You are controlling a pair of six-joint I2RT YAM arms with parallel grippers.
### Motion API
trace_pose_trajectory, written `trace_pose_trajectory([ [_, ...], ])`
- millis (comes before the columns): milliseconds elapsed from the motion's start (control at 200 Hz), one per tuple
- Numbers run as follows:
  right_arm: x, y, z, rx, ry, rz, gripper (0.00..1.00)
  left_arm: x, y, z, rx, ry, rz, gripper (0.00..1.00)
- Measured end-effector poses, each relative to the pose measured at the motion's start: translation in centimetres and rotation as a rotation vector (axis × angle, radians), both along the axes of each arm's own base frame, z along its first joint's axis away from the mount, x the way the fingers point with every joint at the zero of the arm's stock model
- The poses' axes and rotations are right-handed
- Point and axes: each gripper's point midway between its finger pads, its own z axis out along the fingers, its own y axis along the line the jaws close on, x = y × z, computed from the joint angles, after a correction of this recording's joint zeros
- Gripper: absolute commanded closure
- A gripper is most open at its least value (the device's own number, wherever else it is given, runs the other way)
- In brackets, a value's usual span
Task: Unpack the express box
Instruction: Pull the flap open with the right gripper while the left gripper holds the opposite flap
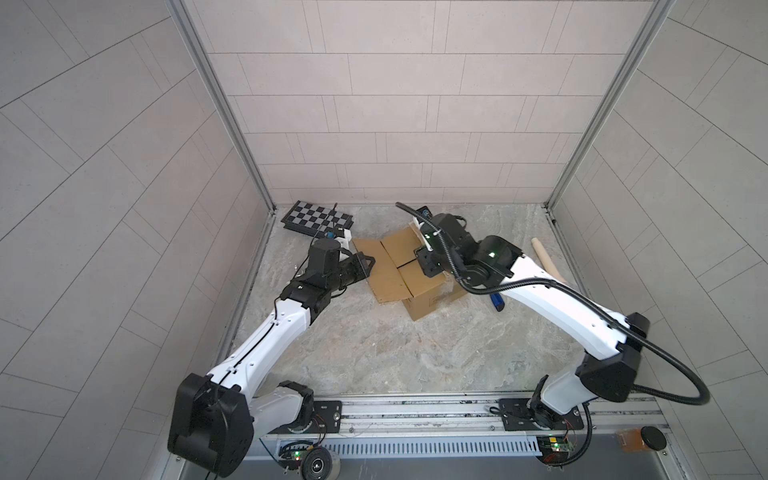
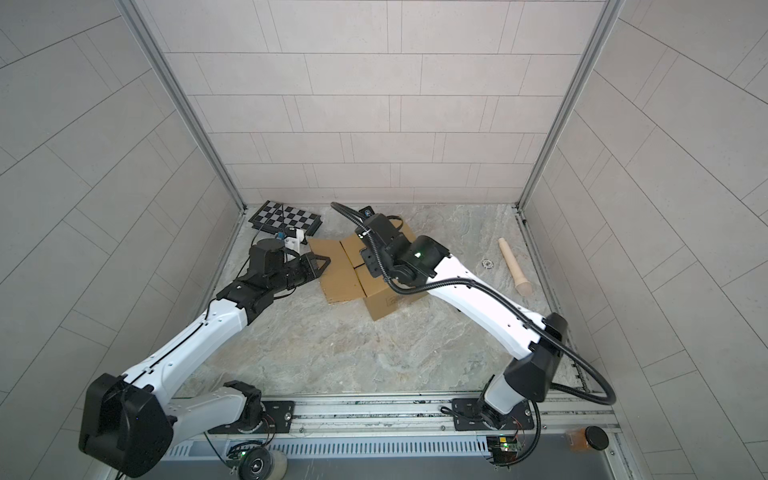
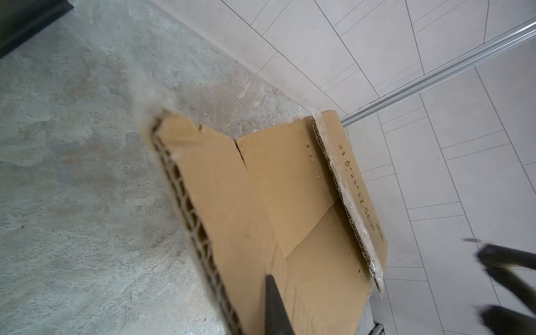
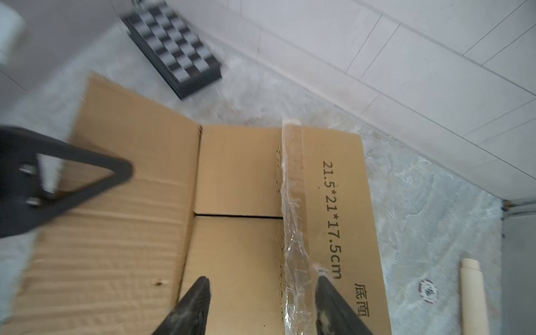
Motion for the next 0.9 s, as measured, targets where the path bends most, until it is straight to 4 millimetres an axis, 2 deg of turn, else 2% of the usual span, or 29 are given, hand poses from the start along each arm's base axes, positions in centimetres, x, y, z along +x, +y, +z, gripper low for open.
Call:
trace_pose_trajectory([
  [130, 1.5, 0.5, -4.5, -0.193, 0.047, 0.000, 0.41, 0.0, -0.1, 0.1, 0.007, 0.000, -0.008, 1.00],
  [195, 2.1, 0.3, -5.8, -0.273, 0.046, -0.013, 0.41, 0.0, -0.1, 0.1, 0.016, 0.000, -0.014, 1.00],
  [290, 3.0, -0.3, -6.2, -0.360, 0.021, -0.037, 0.41, -0.1, -0.1, 0.1, 0.025, -0.002, -0.023, 1.00],
  [541, 4.8, -3.0, -5.2, -0.495, -0.041, -0.112, 0.43, -0.3, 0.0, 0.2, 0.053, -0.010, -0.044, 1.00],
  [716, 5.2, -4.3, -4.4, -0.503, -0.046, -0.135, 0.43, -0.3, -0.2, 0.7, 0.063, -0.025, -0.063, 1.00],
  [821, 5.4, -5.7, -2.2, -0.460, -0.077, -0.164, 0.43, -0.3, -0.3, 0.8, 0.070, -0.025, -0.071, 1.00],
  [901, 5.7, -8.1, 0.5, -0.400, -0.115, -0.222, 0.43, -0.2, -0.2, 0.9, 0.077, -0.027, -0.076, 1.00],
])
